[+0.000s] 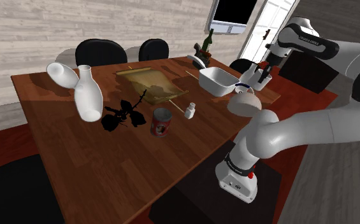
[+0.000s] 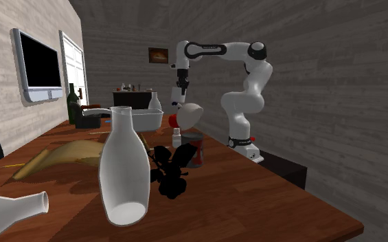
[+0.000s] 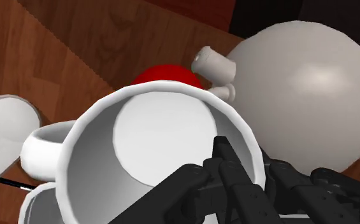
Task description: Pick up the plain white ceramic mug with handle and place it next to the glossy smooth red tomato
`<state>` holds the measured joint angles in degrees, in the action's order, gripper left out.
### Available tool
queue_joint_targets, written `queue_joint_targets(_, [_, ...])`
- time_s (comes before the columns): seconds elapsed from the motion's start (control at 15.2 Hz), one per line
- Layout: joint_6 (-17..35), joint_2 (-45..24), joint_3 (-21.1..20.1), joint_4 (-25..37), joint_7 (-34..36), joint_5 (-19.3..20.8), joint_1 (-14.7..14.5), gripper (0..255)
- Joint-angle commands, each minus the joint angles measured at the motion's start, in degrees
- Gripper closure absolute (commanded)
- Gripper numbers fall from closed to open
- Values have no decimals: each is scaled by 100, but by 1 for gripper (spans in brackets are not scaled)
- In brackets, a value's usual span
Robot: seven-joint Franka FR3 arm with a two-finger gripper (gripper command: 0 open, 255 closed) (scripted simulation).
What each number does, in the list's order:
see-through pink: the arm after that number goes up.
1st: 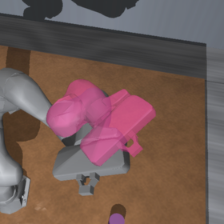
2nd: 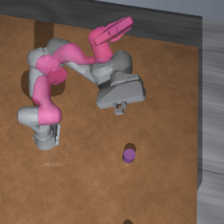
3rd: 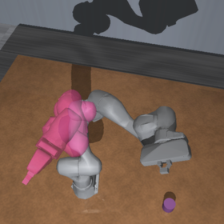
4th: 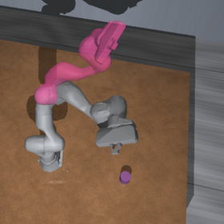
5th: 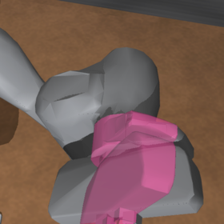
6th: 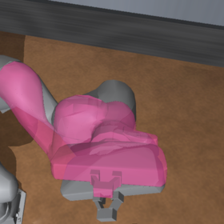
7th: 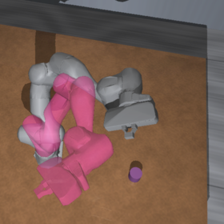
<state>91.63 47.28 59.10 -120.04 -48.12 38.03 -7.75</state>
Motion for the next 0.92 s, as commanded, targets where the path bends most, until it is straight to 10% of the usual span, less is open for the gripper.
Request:
queue_joint_targets(0.0, [44, -221, 436, 434, -256, 30, -323, 255])
queue_joint_targets(0.86, [-474, -319, 3637, 4044, -1663, 476, -3647, 255])
